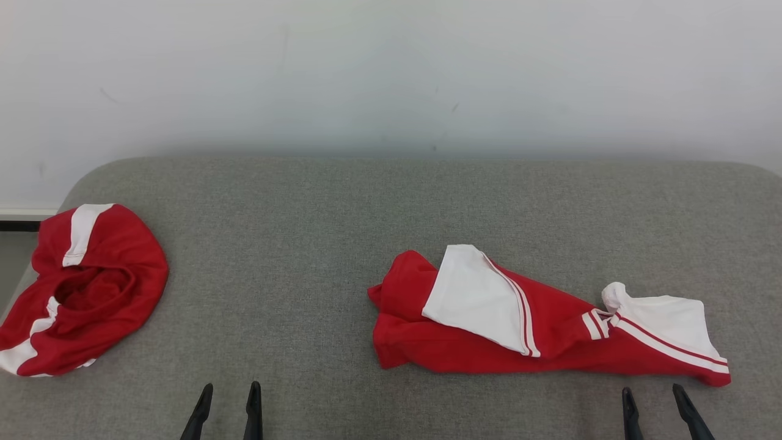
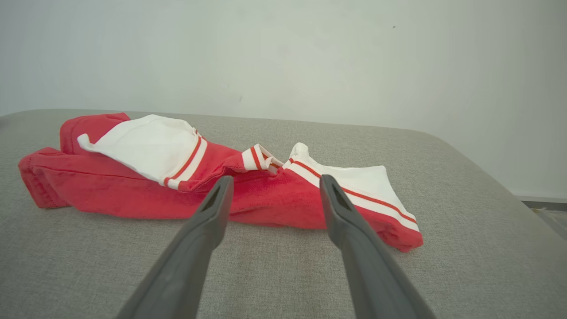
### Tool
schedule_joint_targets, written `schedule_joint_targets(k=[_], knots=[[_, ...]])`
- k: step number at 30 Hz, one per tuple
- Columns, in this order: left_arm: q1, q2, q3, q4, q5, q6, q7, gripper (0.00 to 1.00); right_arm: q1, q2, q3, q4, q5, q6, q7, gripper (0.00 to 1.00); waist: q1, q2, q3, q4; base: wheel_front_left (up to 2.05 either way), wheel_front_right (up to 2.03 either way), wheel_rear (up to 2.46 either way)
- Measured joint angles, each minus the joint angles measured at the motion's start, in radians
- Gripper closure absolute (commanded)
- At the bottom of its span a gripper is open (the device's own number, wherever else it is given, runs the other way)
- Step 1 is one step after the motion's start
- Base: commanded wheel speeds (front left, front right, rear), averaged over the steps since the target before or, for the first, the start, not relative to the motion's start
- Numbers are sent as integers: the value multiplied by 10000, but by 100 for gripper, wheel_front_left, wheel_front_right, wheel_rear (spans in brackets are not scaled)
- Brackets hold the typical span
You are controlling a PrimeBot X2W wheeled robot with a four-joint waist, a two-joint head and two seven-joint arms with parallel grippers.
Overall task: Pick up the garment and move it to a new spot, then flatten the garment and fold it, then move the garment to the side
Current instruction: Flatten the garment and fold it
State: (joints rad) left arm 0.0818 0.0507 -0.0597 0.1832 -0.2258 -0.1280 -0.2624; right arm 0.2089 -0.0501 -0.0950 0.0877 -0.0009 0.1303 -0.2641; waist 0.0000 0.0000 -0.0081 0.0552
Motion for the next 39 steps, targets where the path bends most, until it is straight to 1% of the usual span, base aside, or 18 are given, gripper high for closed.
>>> schedule_joint_targets(k=[6,10,12,13,17,21,23,31,37,38,39], knots=[[-13,4,-54,115,-2,0,-2,0,23,0,148,40,84,-2,0,0,0,0,45,-32,0,0,0],[-411,4,-470,780,-186,-6,0,0,-65,0,203,196,96,0,31,0,0,0,114,-166,0,0,0],[-840,2,-786,1313,-313,-13,0,0,-265,2,165,330,146,-2,232,0,0,0,180,-272,0,0,0],[-1360,4,-1241,1889,-685,-13,98,0,-655,0,130,443,155,-2,558,0,0,0,275,-396,0,0,0],[-2499,54,-2161,2784,-1519,-13,556,0,-1481,0,71,579,-17,-2,1124,0,2,0,515,-668,0,0,0],[-3341,272,-2803,3438,-2504,-15,821,0,-2117,2,121,654,-157,0,1327,0,2,0,762,-969,0,0,0],[-3663,391,-3012,3730,-2803,-15,976,0,-2307,-2,119,704,-148,-2,1327,0,2,1,882,-1102,0,0,0],[-4340,752,-4071,4067,-4332,-15,1248,0,-2475,0,295,1181,226,0,1137,0,2,1,1223,-1489,0,0,0],[-4569,1081,-4615,4121,-4872,-15,991,0,-2506,0,420,1442,357,-2,995,0,1,1,1240,-1647,0,0,0],[-4577,1114,-4700,4113,-4963,-15,947,4,-2513,-2,424,1469,357,-2,989,0,1,1,1227,-1659,0,0,0],[-4577,1145,-4817,4092,-5064,-15,901,35,-2524,-2,435,1496,357,-2,966,0,1,1,1210,-1668,0,0,0]])
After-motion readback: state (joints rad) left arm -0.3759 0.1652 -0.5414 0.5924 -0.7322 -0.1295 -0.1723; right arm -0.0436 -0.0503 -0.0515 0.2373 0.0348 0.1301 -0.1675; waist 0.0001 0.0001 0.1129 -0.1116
